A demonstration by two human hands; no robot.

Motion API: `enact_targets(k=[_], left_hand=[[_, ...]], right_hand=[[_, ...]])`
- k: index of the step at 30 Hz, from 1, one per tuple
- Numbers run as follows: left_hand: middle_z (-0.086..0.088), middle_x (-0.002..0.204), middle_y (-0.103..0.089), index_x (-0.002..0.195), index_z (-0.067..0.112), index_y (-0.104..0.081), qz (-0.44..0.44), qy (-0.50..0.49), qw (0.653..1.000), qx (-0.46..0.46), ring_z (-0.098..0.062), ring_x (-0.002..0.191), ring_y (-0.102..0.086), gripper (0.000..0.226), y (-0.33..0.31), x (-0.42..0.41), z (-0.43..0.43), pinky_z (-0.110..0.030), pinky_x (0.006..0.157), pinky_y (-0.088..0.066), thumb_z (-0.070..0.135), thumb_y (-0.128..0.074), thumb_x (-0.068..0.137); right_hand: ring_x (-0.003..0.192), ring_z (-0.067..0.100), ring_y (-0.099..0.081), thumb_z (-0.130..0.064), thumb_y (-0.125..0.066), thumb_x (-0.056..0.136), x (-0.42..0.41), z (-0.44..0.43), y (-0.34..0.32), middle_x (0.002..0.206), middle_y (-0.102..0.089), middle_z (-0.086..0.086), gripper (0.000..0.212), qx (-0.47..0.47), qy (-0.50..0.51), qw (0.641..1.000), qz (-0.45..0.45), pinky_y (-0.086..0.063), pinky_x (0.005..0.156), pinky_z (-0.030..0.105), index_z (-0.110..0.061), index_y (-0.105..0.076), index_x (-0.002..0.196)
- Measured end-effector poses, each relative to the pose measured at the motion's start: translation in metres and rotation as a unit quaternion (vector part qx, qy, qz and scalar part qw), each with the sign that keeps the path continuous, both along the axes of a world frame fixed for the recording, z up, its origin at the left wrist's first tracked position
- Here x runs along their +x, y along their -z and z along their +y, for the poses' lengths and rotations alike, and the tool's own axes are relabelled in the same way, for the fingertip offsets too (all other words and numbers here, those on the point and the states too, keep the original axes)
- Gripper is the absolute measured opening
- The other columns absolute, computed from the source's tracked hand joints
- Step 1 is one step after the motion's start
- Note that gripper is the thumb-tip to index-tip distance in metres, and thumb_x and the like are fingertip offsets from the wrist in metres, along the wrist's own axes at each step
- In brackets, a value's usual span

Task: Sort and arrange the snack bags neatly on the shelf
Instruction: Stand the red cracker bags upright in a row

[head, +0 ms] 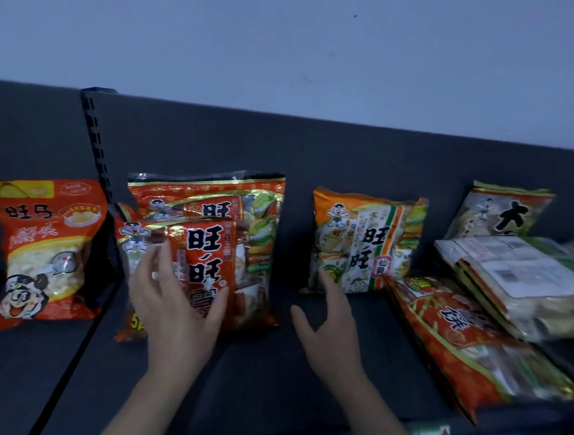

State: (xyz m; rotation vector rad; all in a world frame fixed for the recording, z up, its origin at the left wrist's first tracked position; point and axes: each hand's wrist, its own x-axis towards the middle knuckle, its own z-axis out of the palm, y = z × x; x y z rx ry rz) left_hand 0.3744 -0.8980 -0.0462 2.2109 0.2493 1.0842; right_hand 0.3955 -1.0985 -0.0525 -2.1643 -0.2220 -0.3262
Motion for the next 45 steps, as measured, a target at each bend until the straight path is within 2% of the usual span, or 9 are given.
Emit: enact_targets(k=[4, 7, 12, 17, 22, 34, 40, 43, 45], left_hand=[[-0.005, 0.150, -0.024, 0.151, 0.016, -0.021, 0.049, 0.108, 0.993, -0.028, -0.025, 0.139, -0.019, 0.089, -0.013, -0.002, -0.079, -0.051, 0.111, -0.028, 0.029, -0.075, 0.081], [0.007, 0.155, -0.016, 0.152, 0.029, -0.014, 0.142, 0.212, 0.964, -0.081, -0.013, 0.141, -0.013, 0.083, -0.016, -0.004, -0.144, -0.042, 0.111, -0.027, 0.041, -0.065, 0.088], [0.003, 0.163, -0.004, 0.156, 0.025, 0.001, 0.350, 0.322, 0.858, -0.193, -0.020, 0.149, -0.007, 0.103, -0.009, 0.011, -0.236, -0.044, 0.119, -0.022, 0.059, -0.063, 0.083], [-0.007, 0.160, -0.020, 0.154, 0.007, -0.008, 0.418, 0.318, 0.773, -0.355, -0.028, 0.143, -0.028, 0.110, -0.015, 0.026, -0.298, -0.039, 0.107, -0.035, 0.057, -0.069, 0.078], [-0.005, 0.094, -0.066, 0.120, 0.000, -0.057, 0.411, 0.307, 0.715, -0.474, -0.021, 0.082, -0.064, 0.066, -0.012, 0.035, -0.332, -0.030, 0.065, -0.051, 0.035, -0.084, 0.072], [-0.007, 0.095, -0.072, 0.093, 0.012, -0.062, 0.327, 0.283, 0.778, -0.455, -0.023, 0.082, -0.070, 0.032, -0.012, 0.016, -0.318, -0.028, 0.060, -0.054, 0.011, -0.085, 0.071], [-0.014, 0.099, -0.074, 0.108, 0.009, -0.060, 0.285, 0.268, 0.775, -0.496, -0.034, 0.087, -0.072, 0.074, -0.004, -0.025, -0.240, -0.044, 0.077, -0.057, 0.024, -0.097, 0.046], [-0.015, 0.105, -0.073, 0.113, 0.011, -0.061, 0.250, 0.274, 0.769, -0.521, -0.036, 0.095, -0.070, 0.084, 0.000, -0.038, -0.220, -0.055, 0.092, -0.051, 0.026, -0.099, 0.039], [-0.014, 0.108, -0.072, 0.112, 0.011, -0.061, 0.212, 0.269, 0.774, -0.532, -0.036, 0.098, -0.070, 0.070, -0.002, -0.042, -0.217, -0.056, 0.094, -0.050, 0.020, -0.090, 0.050]], right_hand=[[0.133, -0.005, -0.024, -0.031, -0.058, 0.095, -0.009, -0.073, -0.026, 0.142, -0.033, -0.020, 0.056, -0.082, 0.072, 0.991, -0.075, -0.022, 0.107, 0.014, -0.028, -0.036, 0.146], [0.138, 0.016, -0.033, -0.027, -0.060, 0.094, -0.010, -0.136, -0.035, 0.146, -0.041, 0.000, 0.050, -0.155, 0.148, 0.970, -0.118, -0.032, 0.113, 0.032, -0.017, -0.047, 0.141], [0.146, 0.033, -0.020, -0.029, -0.063, 0.092, -0.010, -0.237, -0.038, 0.154, -0.034, 0.014, 0.051, -0.240, 0.227, 0.940, -0.080, -0.022, 0.117, 0.053, -0.018, -0.049, 0.139], [0.150, 0.031, 0.002, -0.036, -0.050, 0.098, -0.001, -0.290, -0.047, 0.162, -0.009, 0.009, 0.053, -0.365, 0.176, 0.913, -0.053, 0.002, 0.118, 0.053, -0.035, -0.031, 0.148], [0.149, 0.031, 0.014, -0.034, -0.042, 0.100, 0.016, -0.308, -0.046, 0.163, 0.007, 0.007, 0.053, -0.428, 0.107, 0.897, 0.007, 0.007, 0.118, 0.055, -0.042, -0.021, 0.149], [0.150, 0.022, -0.002, -0.027, -0.038, 0.101, 0.027, -0.350, -0.034, 0.161, -0.015, 0.001, 0.039, -0.376, 0.101, 0.921, 0.023, 0.001, 0.118, 0.052, -0.040, -0.042, 0.137], [0.149, 0.017, -0.005, -0.027, -0.038, 0.102, 0.025, -0.358, -0.011, 0.160, -0.021, 0.000, 0.031, -0.325, 0.099, 0.937, 0.082, -0.002, 0.119, 0.050, -0.035, -0.061, 0.120], [0.140, 0.018, -0.032, -0.032, -0.047, 0.098, 0.019, -0.347, -0.012, 0.146, -0.044, 0.001, 0.025, -0.281, 0.101, 0.953, 0.042, -0.018, 0.115, 0.045, -0.029, -0.068, 0.112], [0.109, 0.017, -0.057, -0.034, -0.053, 0.096, 0.011, -0.339, -0.018, 0.118, -0.062, 0.001, 0.024, -0.220, 0.085, 0.972, 0.012, -0.042, 0.098, 0.039, -0.019, -0.071, 0.101]])
